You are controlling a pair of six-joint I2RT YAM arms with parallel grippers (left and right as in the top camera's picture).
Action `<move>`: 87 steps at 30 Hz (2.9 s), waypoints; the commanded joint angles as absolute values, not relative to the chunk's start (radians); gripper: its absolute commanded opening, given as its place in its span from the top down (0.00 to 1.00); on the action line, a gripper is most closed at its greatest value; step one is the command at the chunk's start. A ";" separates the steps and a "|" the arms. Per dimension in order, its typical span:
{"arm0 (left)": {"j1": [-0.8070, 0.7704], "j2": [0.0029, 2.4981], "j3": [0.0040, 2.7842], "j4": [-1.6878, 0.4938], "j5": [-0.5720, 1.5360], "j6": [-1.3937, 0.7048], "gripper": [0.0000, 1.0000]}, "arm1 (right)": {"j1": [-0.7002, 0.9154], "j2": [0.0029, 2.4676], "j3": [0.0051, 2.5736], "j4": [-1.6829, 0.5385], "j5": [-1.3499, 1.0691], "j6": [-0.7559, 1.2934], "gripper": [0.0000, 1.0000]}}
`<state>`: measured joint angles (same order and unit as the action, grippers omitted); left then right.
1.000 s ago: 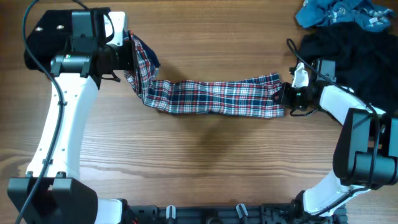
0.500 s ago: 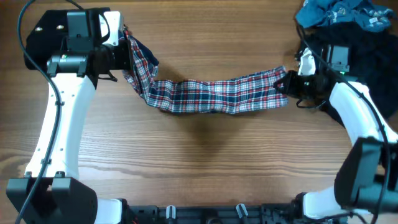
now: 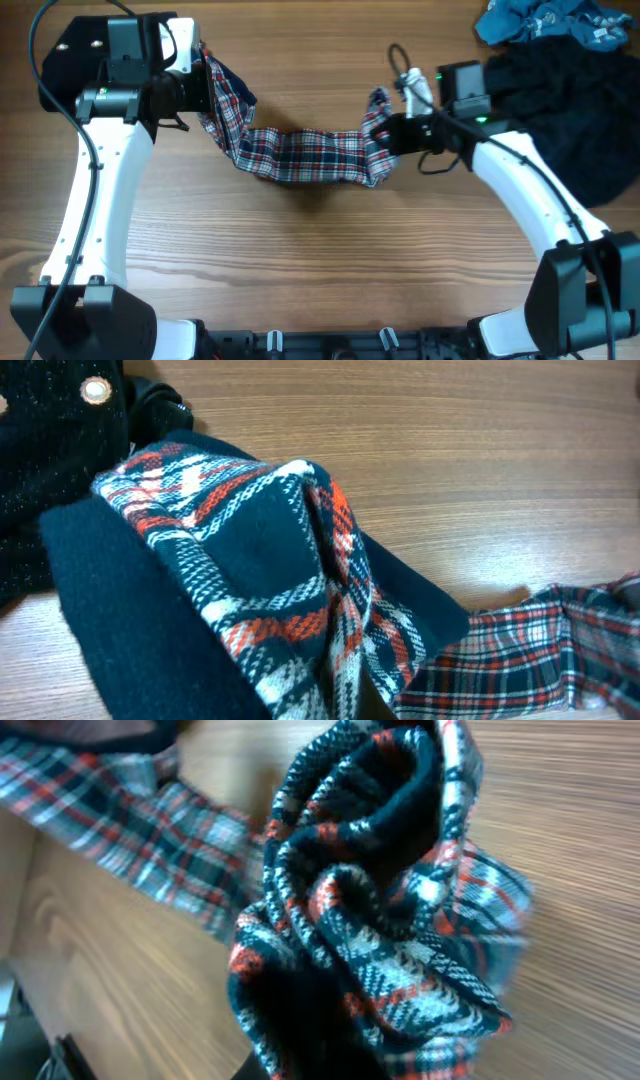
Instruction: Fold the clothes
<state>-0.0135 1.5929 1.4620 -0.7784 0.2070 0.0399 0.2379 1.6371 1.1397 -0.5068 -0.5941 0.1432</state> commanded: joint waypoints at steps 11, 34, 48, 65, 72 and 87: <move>-0.009 1.578 1.487 -0.772 0.243 0.037 0.96 | 0.428 1.740 1.161 -0.268 -0.521 0.344 0.96; -0.186 1.575 1.487 -0.660 0.201 -0.059 0.96 | 0.161 1.680 1.161 -0.434 -0.608 0.234 0.96; -0.208 1.575 1.487 -0.658 0.073 -0.170 0.96 | -0.064 1.562 1.161 -0.590 -0.656 0.099 0.96; -0.259 1.567 1.487 -0.653 0.025 -0.191 0.96 | 0.156 1.568 1.239 -0.624 -0.631 0.075 0.96; -0.259 1.567 1.487 -0.653 0.025 -0.191 0.96 | 0.355 1.642 1.239 -0.499 -0.566 0.177 0.96; -0.259 1.567 1.487 -0.654 0.024 -0.188 0.96 | 0.447 1.836 1.239 -0.383 -0.543 0.247 0.00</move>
